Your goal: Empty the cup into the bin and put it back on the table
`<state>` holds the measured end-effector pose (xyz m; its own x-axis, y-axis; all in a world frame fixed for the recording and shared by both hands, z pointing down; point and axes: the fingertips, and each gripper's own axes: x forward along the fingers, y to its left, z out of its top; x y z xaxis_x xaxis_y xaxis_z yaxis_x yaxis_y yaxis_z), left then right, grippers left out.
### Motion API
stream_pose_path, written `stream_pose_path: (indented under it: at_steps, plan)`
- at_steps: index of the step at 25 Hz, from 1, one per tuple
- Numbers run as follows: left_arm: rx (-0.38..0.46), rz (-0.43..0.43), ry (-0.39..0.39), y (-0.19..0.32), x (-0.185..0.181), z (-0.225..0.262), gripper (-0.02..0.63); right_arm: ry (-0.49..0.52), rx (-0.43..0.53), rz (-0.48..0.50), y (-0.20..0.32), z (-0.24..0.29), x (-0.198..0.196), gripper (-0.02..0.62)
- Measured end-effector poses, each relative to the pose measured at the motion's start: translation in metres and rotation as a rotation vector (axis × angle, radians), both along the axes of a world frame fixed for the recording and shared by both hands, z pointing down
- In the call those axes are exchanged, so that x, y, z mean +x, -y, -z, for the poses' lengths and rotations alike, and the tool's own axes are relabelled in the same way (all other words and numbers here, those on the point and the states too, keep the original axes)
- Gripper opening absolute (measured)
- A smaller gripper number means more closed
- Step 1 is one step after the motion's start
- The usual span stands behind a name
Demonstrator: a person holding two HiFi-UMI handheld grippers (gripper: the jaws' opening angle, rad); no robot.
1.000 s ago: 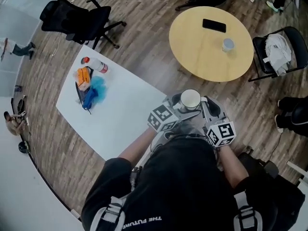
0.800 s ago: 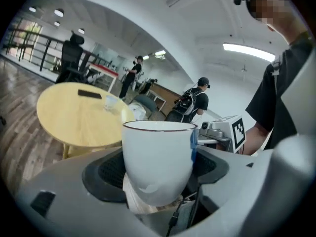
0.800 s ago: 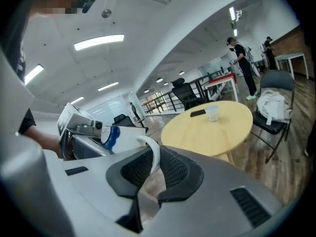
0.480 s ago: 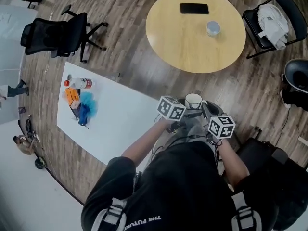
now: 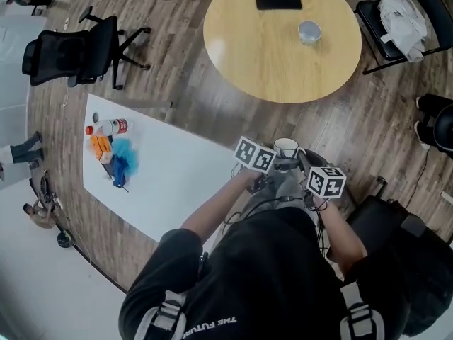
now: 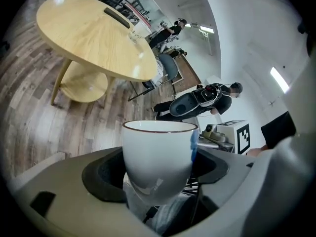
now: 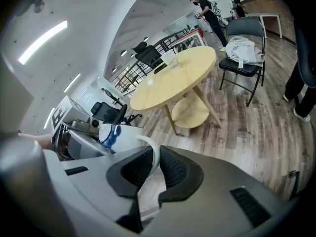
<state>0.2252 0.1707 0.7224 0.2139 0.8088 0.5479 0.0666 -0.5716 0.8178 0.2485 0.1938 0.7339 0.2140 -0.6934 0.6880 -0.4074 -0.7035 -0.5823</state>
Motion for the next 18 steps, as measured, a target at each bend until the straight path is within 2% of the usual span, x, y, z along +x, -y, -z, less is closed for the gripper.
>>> stream_pose_path:
  at_steps: [7,11,13,14,16,18]
  plan:
    - [-0.003,0.014,-0.007,0.003,0.006,0.003,0.408,-0.014,-0.004,-0.007,0.003,0.003,0.007,0.055]
    - [0.016,0.017,-0.074,0.009,0.016,0.013,0.408,-0.074,0.02,-0.01,0.008,0.017,0.016,0.055]
    - [0.033,0.022,-0.16,0.013,0.024,0.028,0.408,-0.168,0.052,-0.006,0.012,0.033,0.027,0.055]
    - [0.046,0.022,-0.229,0.015,0.03,0.041,0.408,-0.252,0.071,0.0,0.015,0.048,0.034,0.055]
    - [0.094,0.008,-0.426,0.018,0.043,0.075,0.408,-0.467,0.114,0.023,0.019,0.089,0.049,0.055]
    - [0.159,-0.002,-0.632,0.023,0.053,0.116,0.408,-0.628,0.18,0.037,0.024,0.132,0.057,0.055]
